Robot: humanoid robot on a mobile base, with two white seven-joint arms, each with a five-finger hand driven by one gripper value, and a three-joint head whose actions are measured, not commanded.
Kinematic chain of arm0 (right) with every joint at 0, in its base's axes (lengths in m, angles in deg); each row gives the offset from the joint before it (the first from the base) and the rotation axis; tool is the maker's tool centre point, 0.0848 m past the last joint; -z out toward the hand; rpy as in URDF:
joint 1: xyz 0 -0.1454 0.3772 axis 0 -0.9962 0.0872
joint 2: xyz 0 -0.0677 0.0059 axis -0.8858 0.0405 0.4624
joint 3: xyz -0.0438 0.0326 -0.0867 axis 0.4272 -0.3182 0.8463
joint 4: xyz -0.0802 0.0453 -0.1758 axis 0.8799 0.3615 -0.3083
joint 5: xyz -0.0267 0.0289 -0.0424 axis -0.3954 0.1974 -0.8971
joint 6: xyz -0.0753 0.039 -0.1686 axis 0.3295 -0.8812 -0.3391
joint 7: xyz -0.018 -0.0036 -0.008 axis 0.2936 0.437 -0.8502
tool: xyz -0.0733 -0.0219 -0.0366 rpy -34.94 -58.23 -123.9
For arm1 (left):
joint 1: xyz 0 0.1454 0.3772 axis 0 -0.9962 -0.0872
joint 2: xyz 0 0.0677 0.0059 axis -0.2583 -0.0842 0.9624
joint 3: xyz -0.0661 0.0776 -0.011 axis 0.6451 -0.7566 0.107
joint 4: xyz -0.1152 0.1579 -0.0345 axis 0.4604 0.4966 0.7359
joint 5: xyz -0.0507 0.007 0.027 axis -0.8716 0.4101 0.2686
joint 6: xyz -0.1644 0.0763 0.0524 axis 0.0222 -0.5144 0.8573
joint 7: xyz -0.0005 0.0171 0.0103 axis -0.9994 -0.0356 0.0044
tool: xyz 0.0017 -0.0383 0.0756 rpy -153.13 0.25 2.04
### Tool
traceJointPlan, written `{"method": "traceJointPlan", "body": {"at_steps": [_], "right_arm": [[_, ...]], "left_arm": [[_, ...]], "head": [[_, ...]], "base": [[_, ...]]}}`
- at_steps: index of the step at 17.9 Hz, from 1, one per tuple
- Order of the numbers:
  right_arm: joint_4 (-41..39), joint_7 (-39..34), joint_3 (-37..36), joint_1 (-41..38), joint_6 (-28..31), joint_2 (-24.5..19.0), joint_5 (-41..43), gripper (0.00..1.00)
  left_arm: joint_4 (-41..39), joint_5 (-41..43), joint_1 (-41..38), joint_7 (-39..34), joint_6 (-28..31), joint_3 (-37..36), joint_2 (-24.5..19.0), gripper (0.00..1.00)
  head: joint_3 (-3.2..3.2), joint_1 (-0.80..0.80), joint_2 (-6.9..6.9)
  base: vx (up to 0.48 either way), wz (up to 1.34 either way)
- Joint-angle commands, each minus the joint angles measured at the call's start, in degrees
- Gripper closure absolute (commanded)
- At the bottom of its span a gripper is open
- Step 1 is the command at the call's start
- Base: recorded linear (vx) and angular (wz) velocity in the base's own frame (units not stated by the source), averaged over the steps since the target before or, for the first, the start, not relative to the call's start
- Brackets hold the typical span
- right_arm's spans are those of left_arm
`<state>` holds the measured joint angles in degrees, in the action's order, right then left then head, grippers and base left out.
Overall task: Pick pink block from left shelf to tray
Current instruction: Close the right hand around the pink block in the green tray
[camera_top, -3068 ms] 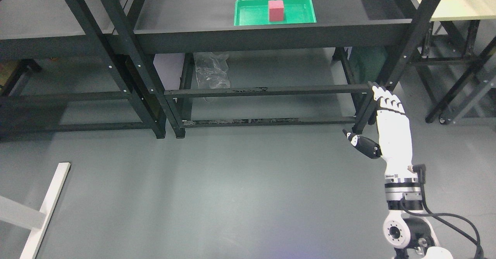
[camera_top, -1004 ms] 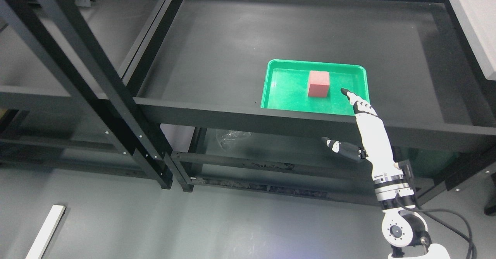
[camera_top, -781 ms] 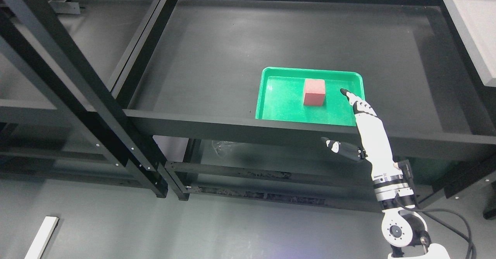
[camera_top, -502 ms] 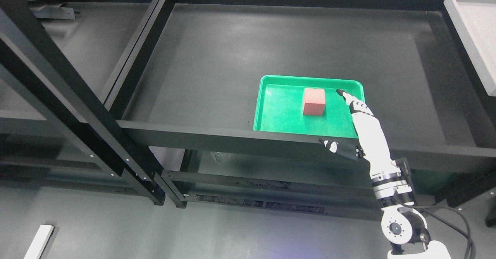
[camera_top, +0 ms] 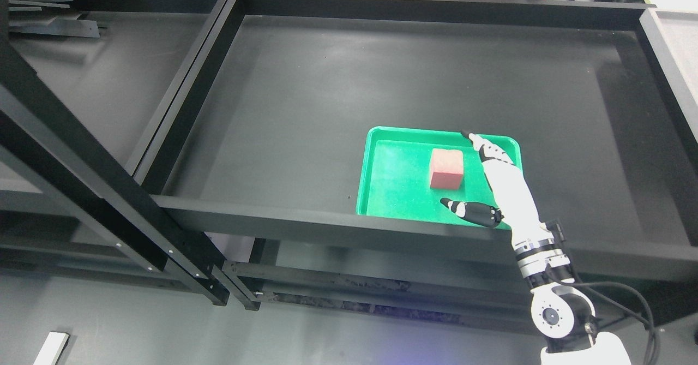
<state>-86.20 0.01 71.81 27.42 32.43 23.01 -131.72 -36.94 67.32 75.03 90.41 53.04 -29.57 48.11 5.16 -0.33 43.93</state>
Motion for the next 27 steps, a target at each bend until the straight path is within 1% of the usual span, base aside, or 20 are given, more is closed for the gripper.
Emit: {"method": "traceJointPlan", "body": {"at_steps": [1, 6, 8, 13, 21, 27], "right_arm": [[2.6, -2.5, 2.3, -0.8, 0.0, 1.0, -0.2, 0.0], [3.9, -2.7, 2.6, -0.5, 0.2, 1.0, -0.2, 0.0], [4.2, -3.3, 2.6, -0.3, 1.7, 1.0, -0.8, 0.0], [5.7, -4.0, 3.8, -0.2, 3.2, 1.0, -5.2, 0.0], [9.7, -4.5, 3.8, 2.3, 7.0, 1.0, -6.9, 0.0], [10.2, -3.6, 2.8, 3.8, 7.2, 1.0, -8.2, 0.0]], "left_arm": [[0.0, 0.1, -0.4, 0.0, 0.2, 0.0, -1.0, 0.0], [0.0, 0.1, -0.4, 0.0, 0.2, 0.1, -1.0, 0.0], [0.0, 0.1, -0.4, 0.0, 0.2, 0.0, -1.0, 0.0], [0.0, 0.1, -0.4, 0.0, 0.2, 0.1, -1.0, 0.0], [0.0, 0.1, -0.3, 0.0, 0.3, 0.0, -1.0, 0.0], [0.0, 0.1, -0.4, 0.0, 0.2, 0.1, -1.0, 0.0]], "head": [[0.0, 0.0, 0.0], [0.0, 0.0, 0.0], [0.0, 0.0, 0.0], [0.0, 0.0, 0.0], [0.0, 0.0, 0.0], [0.0, 0.0, 0.0]], "base": [[0.136, 0.04], [0.125, 0.04], [0.107, 0.03], [0.087, 0.01], [0.047, 0.01], [0.009, 0.0]]}}
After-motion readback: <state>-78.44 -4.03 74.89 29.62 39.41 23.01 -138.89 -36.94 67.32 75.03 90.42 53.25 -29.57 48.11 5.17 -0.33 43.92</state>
